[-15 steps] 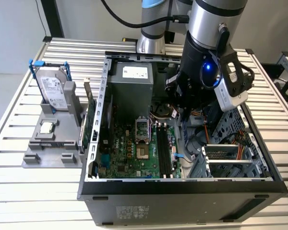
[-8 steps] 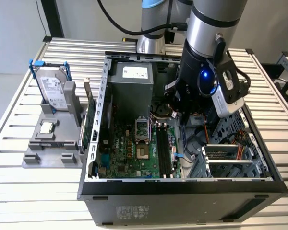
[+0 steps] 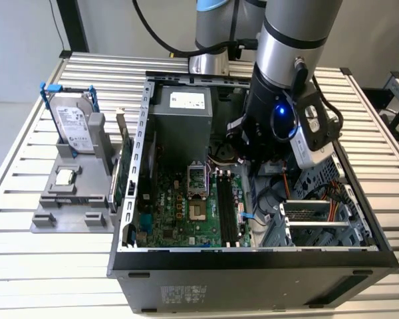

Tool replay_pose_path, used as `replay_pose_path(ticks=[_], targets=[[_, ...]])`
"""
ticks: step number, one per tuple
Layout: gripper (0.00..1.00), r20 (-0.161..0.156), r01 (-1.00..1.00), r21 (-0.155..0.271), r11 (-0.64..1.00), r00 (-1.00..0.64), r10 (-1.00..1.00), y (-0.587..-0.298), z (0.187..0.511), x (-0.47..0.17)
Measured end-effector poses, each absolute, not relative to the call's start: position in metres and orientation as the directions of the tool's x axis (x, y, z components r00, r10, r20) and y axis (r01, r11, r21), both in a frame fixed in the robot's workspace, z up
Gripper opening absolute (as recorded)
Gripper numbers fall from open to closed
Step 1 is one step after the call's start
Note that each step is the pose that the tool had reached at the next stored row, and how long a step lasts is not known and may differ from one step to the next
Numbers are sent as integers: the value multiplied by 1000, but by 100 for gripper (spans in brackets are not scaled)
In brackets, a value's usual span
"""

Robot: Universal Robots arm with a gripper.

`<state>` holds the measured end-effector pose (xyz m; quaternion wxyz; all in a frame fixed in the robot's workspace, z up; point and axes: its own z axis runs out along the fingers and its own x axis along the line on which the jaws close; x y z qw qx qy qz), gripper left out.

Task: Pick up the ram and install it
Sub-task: 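Insert the ram into the slot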

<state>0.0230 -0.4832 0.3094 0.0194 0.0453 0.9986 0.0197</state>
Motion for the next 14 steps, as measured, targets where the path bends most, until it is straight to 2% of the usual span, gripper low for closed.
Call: replay_pose_path(ticks=[14], targets=[[0, -38, 59, 26, 998, -997, 60, -465, 289, 23]])
